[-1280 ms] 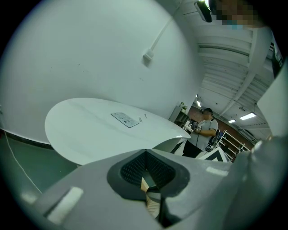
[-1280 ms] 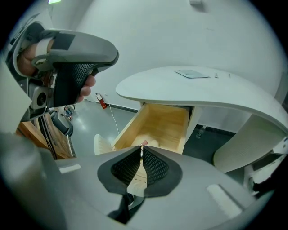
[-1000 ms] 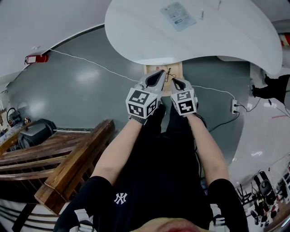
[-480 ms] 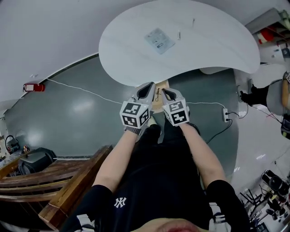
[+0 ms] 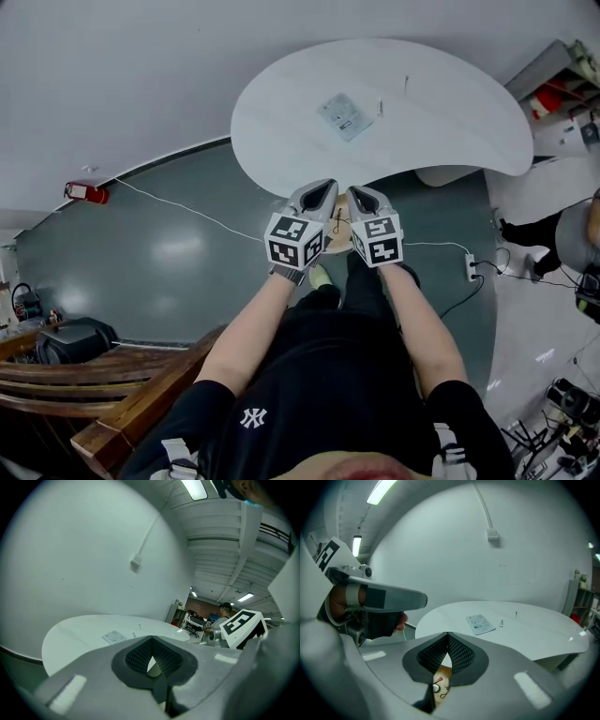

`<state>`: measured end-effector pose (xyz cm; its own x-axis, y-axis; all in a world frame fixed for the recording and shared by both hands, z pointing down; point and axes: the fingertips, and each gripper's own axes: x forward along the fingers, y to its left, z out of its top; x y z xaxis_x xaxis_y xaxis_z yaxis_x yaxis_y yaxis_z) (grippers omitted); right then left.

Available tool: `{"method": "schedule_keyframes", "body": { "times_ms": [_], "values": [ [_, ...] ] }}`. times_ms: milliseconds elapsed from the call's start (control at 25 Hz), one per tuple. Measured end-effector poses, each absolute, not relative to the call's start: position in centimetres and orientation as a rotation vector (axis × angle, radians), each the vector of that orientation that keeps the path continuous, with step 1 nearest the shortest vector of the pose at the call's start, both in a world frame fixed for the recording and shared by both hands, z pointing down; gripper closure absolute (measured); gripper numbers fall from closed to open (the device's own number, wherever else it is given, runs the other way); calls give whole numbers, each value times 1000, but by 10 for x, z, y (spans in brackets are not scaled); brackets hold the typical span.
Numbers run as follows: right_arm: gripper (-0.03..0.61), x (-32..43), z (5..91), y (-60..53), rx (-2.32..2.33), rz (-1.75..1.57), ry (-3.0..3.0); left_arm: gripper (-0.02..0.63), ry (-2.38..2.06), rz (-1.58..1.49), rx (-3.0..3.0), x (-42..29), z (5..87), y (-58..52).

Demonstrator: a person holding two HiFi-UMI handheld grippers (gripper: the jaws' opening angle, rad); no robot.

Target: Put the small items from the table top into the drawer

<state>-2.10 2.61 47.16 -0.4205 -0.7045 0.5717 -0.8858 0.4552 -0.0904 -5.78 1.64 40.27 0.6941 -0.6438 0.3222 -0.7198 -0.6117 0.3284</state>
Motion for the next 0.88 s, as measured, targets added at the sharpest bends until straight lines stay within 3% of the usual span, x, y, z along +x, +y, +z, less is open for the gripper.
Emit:
{"method": "schedule_keyframes", "body": {
  "times_ms": [440,880],
  "values": [
    [555,-2,424,2,1446,513,-2307,613,-1032,200,2520,-40,370,3],
    [537,30,442,-51,1416,589,-2302,613,-1057,220,2470,-13,387,-47]
  ]
}}
